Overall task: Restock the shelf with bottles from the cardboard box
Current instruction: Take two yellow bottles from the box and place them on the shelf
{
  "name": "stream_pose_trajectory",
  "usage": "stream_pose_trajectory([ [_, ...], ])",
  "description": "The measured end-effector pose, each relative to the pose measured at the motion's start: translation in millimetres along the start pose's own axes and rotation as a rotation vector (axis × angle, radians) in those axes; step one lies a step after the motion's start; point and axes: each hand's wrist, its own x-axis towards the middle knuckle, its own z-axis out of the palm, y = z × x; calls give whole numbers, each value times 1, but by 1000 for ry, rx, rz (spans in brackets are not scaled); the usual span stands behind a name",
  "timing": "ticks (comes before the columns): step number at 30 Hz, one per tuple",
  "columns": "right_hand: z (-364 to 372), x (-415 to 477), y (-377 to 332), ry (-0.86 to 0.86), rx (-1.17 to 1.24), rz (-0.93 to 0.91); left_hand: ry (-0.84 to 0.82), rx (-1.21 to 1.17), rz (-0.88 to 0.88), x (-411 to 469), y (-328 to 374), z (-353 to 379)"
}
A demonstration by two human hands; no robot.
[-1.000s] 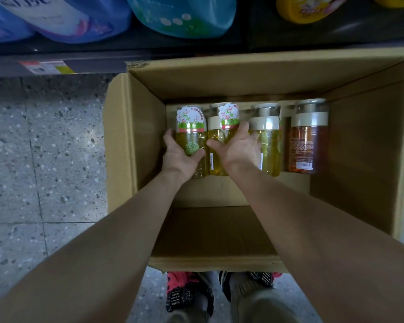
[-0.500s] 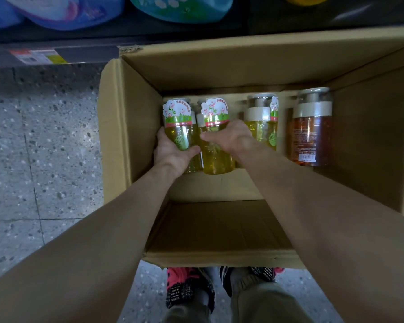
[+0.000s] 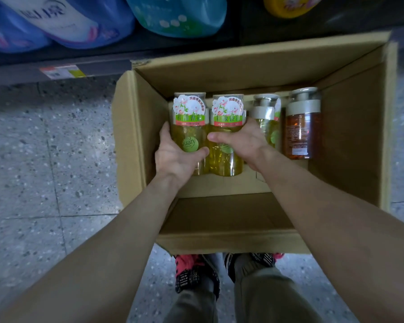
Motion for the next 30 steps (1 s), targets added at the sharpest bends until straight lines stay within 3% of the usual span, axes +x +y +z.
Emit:
stream_pose_trajectory([
  [7, -54, -108, -31, -6, 52, -119, -130, 2, -6, -82, 45, -52],
  [13, -108, -230, -90, -10, 90, -252, -74, -34, 81, -188, 117, -113],
  [21, -185, -423, -171, 172, 110, -492, 68, -105, 352, -360, 223, -202],
  [30, -261, -640, -215, 259, 195, -716, 245, -113, 703, -558, 298, -276],
])
